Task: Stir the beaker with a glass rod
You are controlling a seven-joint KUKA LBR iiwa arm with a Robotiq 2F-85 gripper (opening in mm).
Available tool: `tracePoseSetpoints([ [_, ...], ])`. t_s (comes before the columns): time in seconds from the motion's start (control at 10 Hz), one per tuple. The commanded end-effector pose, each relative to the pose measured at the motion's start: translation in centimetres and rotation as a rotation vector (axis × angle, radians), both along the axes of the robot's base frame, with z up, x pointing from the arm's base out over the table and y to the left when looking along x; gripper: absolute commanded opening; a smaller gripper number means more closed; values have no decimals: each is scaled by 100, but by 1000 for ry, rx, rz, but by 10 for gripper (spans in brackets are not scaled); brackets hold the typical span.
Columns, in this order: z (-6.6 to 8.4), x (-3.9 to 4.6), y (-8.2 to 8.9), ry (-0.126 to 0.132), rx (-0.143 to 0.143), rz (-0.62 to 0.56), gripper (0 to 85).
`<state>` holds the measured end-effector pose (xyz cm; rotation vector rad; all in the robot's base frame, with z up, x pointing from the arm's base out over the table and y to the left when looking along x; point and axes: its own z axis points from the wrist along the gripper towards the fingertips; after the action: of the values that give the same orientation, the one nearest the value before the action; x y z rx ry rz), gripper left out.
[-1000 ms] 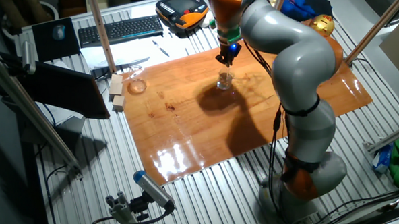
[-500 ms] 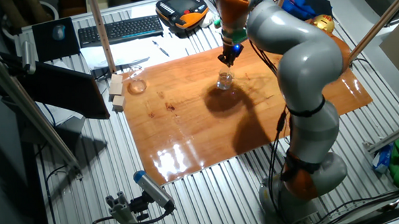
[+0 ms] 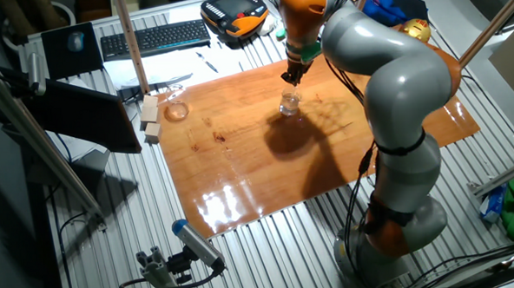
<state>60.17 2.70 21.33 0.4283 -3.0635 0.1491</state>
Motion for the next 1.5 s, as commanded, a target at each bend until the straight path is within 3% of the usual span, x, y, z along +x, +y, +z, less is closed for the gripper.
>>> tracePoseSetpoints([
  [0.0, -2, 1, 4, 16, -4, -2, 0],
  [0.1, -1, -3, 0, 44, -6, 0, 0],
  [0.2, -6, -3, 4, 55, 44, -59, 0],
  [0.3, -14, 0, 5, 37, 107, -126, 0],
  [0.4, -15, 1, 5, 3, 148, -155, 0],
  [0.5, -7, -3, 5, -36, 148, -141, 0],
  [0.6, 1, -8, 0, -87, 169, -149, 0],
  [0.7, 4, -10, -8, -133, 130, -100, 0],
  [0.8, 11, -16, -11, -146, 69, -39, 0],
  [1.0, 32, -30, -13, -152, -14, 41, 0],
  [1.2, 56, -50, -15, -122, -68, 99, 0],
  [1.4, 64, -72, -42, -46, -39, 101, 0],
])
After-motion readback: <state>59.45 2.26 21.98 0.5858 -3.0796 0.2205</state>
